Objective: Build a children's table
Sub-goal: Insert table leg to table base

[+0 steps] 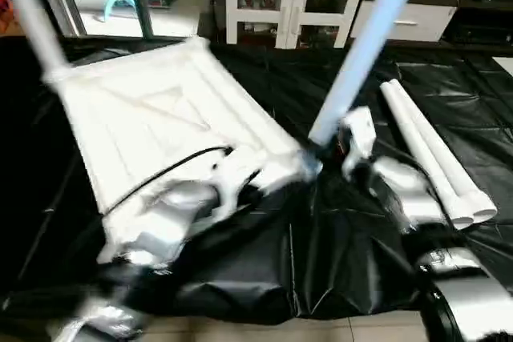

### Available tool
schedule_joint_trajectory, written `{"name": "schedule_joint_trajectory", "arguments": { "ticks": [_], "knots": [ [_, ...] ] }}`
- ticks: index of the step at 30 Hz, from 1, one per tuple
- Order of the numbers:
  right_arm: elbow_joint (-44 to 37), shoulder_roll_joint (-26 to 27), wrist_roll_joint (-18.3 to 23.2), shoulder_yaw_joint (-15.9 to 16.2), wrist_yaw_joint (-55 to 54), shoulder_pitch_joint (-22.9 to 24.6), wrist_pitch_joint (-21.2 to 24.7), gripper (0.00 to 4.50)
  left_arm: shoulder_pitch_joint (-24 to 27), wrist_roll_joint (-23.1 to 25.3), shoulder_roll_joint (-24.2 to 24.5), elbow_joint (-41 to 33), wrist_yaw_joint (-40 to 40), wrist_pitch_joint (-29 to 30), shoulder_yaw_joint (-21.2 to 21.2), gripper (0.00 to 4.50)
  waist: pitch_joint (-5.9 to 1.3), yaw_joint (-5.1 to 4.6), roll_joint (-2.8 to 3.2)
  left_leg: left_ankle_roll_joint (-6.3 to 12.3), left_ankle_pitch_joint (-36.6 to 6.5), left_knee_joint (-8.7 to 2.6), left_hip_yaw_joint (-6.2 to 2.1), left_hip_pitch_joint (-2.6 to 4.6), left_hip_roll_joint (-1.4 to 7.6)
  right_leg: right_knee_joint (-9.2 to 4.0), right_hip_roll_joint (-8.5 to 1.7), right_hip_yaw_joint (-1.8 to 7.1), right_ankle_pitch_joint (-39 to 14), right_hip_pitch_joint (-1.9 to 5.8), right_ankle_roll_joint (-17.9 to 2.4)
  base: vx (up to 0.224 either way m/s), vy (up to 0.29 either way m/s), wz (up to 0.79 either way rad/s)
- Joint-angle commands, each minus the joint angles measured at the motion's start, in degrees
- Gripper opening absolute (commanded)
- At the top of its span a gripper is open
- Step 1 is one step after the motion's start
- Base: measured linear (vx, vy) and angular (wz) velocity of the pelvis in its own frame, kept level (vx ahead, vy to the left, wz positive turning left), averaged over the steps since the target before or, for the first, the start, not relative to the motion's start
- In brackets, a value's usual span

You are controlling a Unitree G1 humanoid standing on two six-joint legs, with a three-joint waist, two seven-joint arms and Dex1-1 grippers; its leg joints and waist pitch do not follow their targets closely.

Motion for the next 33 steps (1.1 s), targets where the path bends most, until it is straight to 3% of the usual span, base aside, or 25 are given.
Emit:
{"name": "schedule_joint_trajectory", "arguments": {
  "ticks": [1, 2, 5, 8, 9, 10, 12, 14, 15, 19, 20, 23, 25, 28, 30, 33],
  "knots": [
    [12.14, 3.87, -5.47, 1.08, -15.38, 1.69, 7.05, 1.88, -2.70, 1.26, -7.22, -1.81, 7.66, 4.29, -0.52, 0.00, -2.11, 0.08, 0.34, 4.49, -1.43, -2.15, 0.29, 0.45, 0.26, -3.62, -2.81, 2.03, 21.40, 1.66, -15.66, 0.000, 0.000, 0.00],
    [12.14, 3.87, -5.47, 1.08, -15.38, 1.69, 7.05, 1.88, -2.70, 1.26, -7.22, -1.81, 7.66, 4.29, -0.52, 0.00, -1.97, 0.01, 0.33, 4.02, -1.74, -2.34, 0.14, 0.74, 0.54, -3.73, -2.88, 1.88, 20.66, 1.51, -15.83, 0.000, 0.000, 0.00],
    [13.16, 6.25, -6.13, 1.77, -18.13, 0.44, 6.95, 1.88, -3.22, 1.68, -8.97, -1.24, 9.32, 5.01, -1.24, 0.00, -1.89, 0.07, 0.22, 3.69, -5.09, -2.35, 0.11, 0.57, 0.43, -4.03, -2.93, 1.85, 16.95, 1.64, -14.59, 0.000, 0.000, 0.00],
    [13.85, 7.45, -5.97, 1.17, -19.47, -0.66, 6.56, 1.88, -2.98, 2.12, -7.70, -2.08, 9.53, 6.33, -0.57, 0.00, -1.54, -0.05, 0.30, 2.50, -8.54, -2.64, 0.10, 0.73, 0.54, -4.49, -2.91, 1.82, 11.36, 1.24, -13.59, 0.000, 0.000, 0.00],
    [14.03, 7.50, -6.13, 1.06, -19.77, -0.87, 6.26, 1.88, -2.72, 2.17, -7.04, -2.53, 9.43, 6.79, -0.36, 0.00, -1.44, -0.14, -0.43, 2.31, -9.43, -2.66, 0.16, 0.68, 0.56, -4.62, -2.91, 1.83, 9.59, 1.17, -13.27, 0.000, 0.000, 0.00],
    [14.57, 7.60, -6.49, 0.86, -20.57, -1.35, 5.75, 1.88, -2.35, 2.24, -6.38, -3.29, 9.81, 8.12, 0.11, 0.00, -1.31, -0.04, -0.04, 1.64, -10.19, -2.86, 0.03, 0.60, 0.52, -4.71, -3.01, 1.84, 6.48, 1.20, -12.63, 0.000, 0.000, 0.00],
    [15.22, 7.77, -6.47, 0.07, -21.46, -1.90, 5.26, 1.88, -2.13, 2.66, -6.20, -3.63, 10.18, 8.97, 0.43, 0.00, -1.31, -0.27, 0.09, 0.65, -10.10, -2.92, -0.06, 0.57, 0.55, -4.69, -2.90, 1.90, 5.93, 1.11, -12.06, 0.000, 0.000, 0.00],
    [15.27, 7.73, -6.15, -0.44, -21.55, -2.06, 4.98, 1.88, -2.03, 2.83, -5.89, -3.68, 10.16, 9.00, 0.51, 0.00, -1.40, -0.39, 0.14, 0.67, -9.36, -2.83, -0.05, 0.63, 0.50, -4.56, -2.84, 1.95, 8.07, 1.12, -12.12, 0.000, 0.000, 0.00],
    [14.86, 7.80, -4.56, -1.92, -19.90, -2.20, 3.77, 1.88, -1.82, 2.74, -5.11, -3.81, 9.98, 8.86, 0.62, 0.00, -1.32, -0.50, 0.53, 0.72, -9.17, -2.81, -0.03, 0.65, 0.46, -4.55, -2.78, 1.95, 9.59, 1.04, -12.25, 0.000, 0.000, 0.00],
    [13.81, 7.58, -3.65, -2.90, -16.78, -2.28, 2.30, 1.88, -1.79, 2.28, -3.90, -3.54, 9.49, 7.96, 0.21, 0.00, -1.55, -0.56, 0.37, 2.03, -7.40, -2.53, 0.03, 0.52, 0.35, -4.22, -2.76, 1.94, 14.02, 1.38, -13.00, 0.000, 0.000, 0.00],
    [13.77, 7.56, -3.66, -2.89, -16.71, -2.28, 2.22, 2.44, -1.78, 2.26, -3.87, -3.54, 9.47, 7.94, 0.20, 0.00, -1.57, -0.51, 0.29, 2.61, -6.21, -2.43, 0.05, 0.41, 0.27, -4.05, -2.77, 1.95, 15.83, 1.52, -13.24, 0.000, 0.000, 0.00],
    [10.90, 6.34, -2.60, -3.52, -11.96, -2.03, -1.25, 2.64, -1.39, 2.10, -1.66, -2.95, 7.45, 4.40, -0.66, 0.00, -1.76, -0.01, 0.47, 4.14, -5.37, -2.24, 0.11, 0.52, 0.50, -3.97, -3.04, 1.95, 18.24, 1.51, -13.97, 0.000, 0.000, 0.00],
    [9.17, 5.46, -2.30, -3.74, -9.33, -1.75, -3.11, 2.85, -0.95, 1.77, -0.55, -2.78, 6.17, 2.43, -0.88, 0.00, -2.22, 0.19, 0.29, 5.91, -0.76, -1.71, 0.07, 0.14, 0.30, -3.01, -2.57, 1.83, 24.79, 1.99, -14.55, 0.000, 0.000, 0.00],
    [5.75, 3.69, -1.22, -4.01, -2.87, -0.68, -4.53, 3.06, -0.33, 1.84, 1.23, -2.75, 4.97, 0.83, -1.33, 0.00, -2.52, 0.53, 0.70, 7.93, 3.11, -1.28, 0.03, 0.11, 0.30, -2.38, -2.49, 1.64, 31.43, 1.99, -14.84, 0.000, 0.000, 0.00],
    [1.52, 0.98, 0.89, -4.57, 4.54, 0.83, -3.79, 3.24, 0.64, 1.30, 3.04, -3.09, 2.83, -1.10, -1.81, 0.00, -2.79, 0.62, 0.46, 8.94, 5.12, -0.86, 0.11, -0.06, 0.27, -1.95, -2.42, 1.55, 35.81, 2.19, -15.50, 0.000, 0.000, 0.00],
    [-2.57, -1.71, 2.40, -4.29, 10.91, 2.74, -1.98, 3.47, 1.41, 0.47, 4.81, -3.15, 0.58, -3.87, -2.12, 0.00, -2.86, 0.81, 0.28, 9.96, 5.34, -0.69, 0.11, -0.25, 0.08, -1.78, -2.40, 1.44, 37.20, 2.43, -15.34, 0.000, 0.000, 0.00]
  ]
}}
